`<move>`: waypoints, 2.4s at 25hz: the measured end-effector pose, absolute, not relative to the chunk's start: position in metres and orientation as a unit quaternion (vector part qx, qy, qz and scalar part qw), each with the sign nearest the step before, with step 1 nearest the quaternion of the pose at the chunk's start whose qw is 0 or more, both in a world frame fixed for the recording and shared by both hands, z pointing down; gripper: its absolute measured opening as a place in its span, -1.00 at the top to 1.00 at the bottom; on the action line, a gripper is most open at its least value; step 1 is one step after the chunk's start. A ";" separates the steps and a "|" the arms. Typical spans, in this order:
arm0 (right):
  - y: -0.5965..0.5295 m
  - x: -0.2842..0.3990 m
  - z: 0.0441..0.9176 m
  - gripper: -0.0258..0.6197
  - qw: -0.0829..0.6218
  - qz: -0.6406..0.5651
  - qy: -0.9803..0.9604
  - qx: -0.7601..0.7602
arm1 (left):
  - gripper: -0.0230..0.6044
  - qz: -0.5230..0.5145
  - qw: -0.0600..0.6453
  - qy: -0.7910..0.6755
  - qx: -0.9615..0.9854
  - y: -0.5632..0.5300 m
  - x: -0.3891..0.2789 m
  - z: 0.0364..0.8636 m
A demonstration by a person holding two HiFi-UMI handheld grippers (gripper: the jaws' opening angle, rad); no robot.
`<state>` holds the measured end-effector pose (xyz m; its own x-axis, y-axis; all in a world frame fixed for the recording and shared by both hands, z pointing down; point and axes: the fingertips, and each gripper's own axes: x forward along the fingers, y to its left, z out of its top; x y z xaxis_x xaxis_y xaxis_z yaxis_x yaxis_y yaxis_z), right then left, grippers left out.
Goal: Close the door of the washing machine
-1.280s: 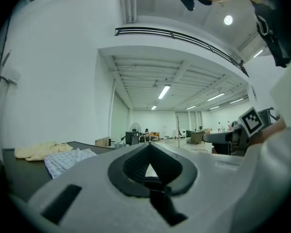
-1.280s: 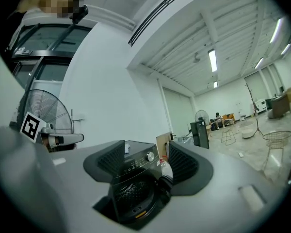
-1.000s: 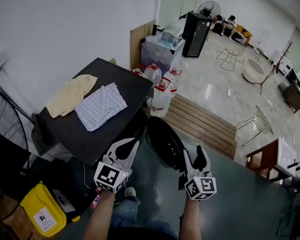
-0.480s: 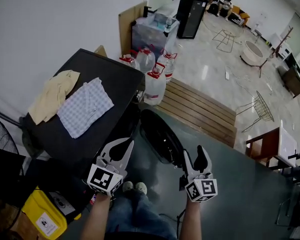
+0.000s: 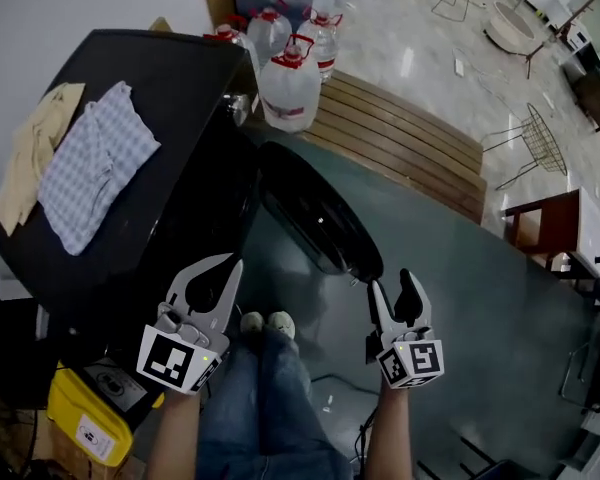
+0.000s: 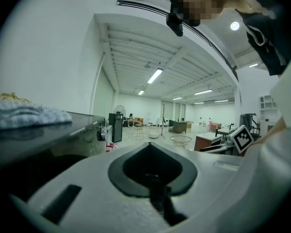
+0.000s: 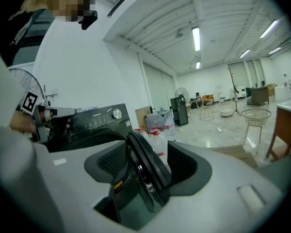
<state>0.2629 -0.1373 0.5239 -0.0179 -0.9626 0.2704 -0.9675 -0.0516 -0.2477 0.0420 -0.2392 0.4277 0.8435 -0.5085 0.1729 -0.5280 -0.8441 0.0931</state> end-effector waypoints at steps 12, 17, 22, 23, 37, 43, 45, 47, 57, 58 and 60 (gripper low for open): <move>-0.117 0.319 0.711 0.29 0.085 0.196 -0.702 0.679 | 0.93 0.099 0.093 -0.234 0.963 -0.216 0.073 0.588; -0.134 0.314 0.716 0.45 0.111 0.187 -0.734 0.643 | 0.93 0.105 0.092 -0.225 0.964 -0.209 0.074 0.591; -0.135 0.307 0.717 0.55 0.123 0.188 -0.735 0.639 | 0.93 0.100 0.103 -0.238 0.961 -0.210 0.066 0.588; -0.134 0.303 0.717 0.55 0.126 0.191 -0.735 0.639 | 0.93 0.100 0.107 -0.243 0.959 -0.210 0.063 0.587; -0.098 0.119 0.712 0.56 0.144 0.283 -0.804 0.503 | 0.93 0.111 0.148 -0.292 0.938 -0.183 0.000 0.554; -0.103 0.018 0.712 0.53 0.170 0.281 -0.867 0.376 | 0.93 0.119 0.159 -0.310 0.930 -0.170 -0.039 0.556; -0.111 -0.011 0.709 0.52 0.175 0.265 -0.888 0.331 | 0.93 0.122 0.160 -0.316 0.927 -0.168 -0.051 0.554; -0.120 -0.034 0.705 0.53 0.176 0.249 -0.907 0.291 | 0.93 0.119 0.161 -0.324 0.925 -0.168 -0.061 0.551; -0.210 -0.075 0.696 0.93 0.141 0.215 -0.922 0.290 | 0.93 0.100 0.156 -0.353 0.917 -0.182 -0.086 0.545; -0.216 -0.082 0.694 0.92 0.137 0.208 -0.924 0.289 | 0.93 0.098 0.158 -0.355 0.916 -0.183 -0.087 0.545; -0.222 -0.089 0.691 0.89 0.129 0.203 -0.927 0.288 | 0.93 0.096 0.159 -0.358 0.915 -0.183 -0.089 0.547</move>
